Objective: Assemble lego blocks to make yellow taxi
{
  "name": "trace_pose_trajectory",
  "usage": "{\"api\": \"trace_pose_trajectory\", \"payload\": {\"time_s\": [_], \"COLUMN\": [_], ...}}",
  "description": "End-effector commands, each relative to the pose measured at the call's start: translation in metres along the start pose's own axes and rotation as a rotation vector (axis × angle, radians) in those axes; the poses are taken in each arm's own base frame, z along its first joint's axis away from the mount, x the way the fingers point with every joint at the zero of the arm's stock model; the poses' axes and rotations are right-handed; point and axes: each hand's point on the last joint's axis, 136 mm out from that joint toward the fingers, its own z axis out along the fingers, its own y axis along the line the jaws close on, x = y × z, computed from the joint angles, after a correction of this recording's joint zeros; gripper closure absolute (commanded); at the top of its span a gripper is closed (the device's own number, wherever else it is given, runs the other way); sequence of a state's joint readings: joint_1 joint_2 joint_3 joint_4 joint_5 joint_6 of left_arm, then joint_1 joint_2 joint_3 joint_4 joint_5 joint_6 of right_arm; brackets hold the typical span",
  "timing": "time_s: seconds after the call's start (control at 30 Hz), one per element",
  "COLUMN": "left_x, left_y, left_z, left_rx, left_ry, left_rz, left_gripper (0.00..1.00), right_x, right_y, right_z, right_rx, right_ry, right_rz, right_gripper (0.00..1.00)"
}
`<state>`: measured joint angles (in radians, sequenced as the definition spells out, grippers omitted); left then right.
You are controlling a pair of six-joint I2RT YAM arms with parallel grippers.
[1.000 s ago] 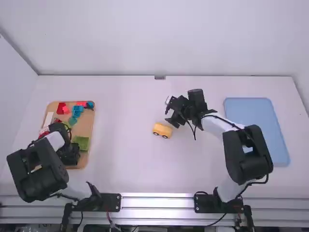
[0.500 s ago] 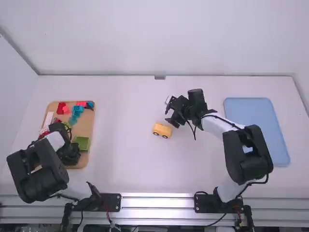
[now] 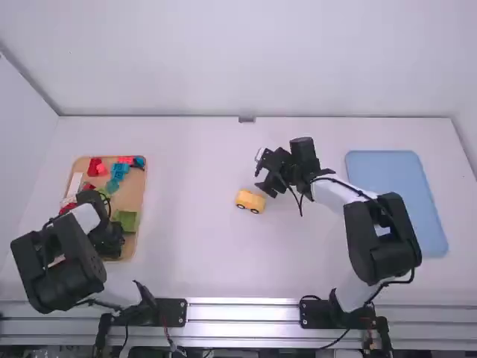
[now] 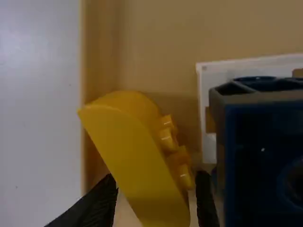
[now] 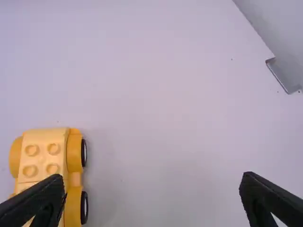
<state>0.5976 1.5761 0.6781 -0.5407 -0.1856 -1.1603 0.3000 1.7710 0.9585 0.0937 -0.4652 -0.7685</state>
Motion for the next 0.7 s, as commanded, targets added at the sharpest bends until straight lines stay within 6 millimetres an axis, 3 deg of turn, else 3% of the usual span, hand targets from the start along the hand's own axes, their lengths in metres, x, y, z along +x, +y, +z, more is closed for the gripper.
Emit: {"api": "trace_pose_trajectory", "payload": {"time_s": [0.0,0.23,0.43,0.67], "left_x": [-0.0006,-0.0048,-0.0046,-0.0059], "left_y": [0.0111,0.0144,0.0148,0.0098], "left_z": [0.0049,0.0045,0.0046,0.0047], "left_rx": [-0.046,-0.062,-0.064,-0.043], "left_ry": [-0.020,-0.047,-0.047,-0.051], "left_rz": [0.005,-0.071,-0.070,-0.075], "left_gripper": [0.56,0.59,0.74,0.78], "right_x": [-0.0034,-0.0035,-0.0036,-0.0032], "right_y": [0.0014,0.0018,0.0017,0.0014], "right_z": [-0.0027,-0.0027,-0.0026,-0.0027], "right_rx": [-0.002,-0.004,-0.003,-0.002], "right_ry": [-0.008,-0.009,-0.009,-0.007], "right_rz": [-0.002,-0.001,-0.001,0.001], "right_gripper": [0.01,0.02,0.02,0.02]}}
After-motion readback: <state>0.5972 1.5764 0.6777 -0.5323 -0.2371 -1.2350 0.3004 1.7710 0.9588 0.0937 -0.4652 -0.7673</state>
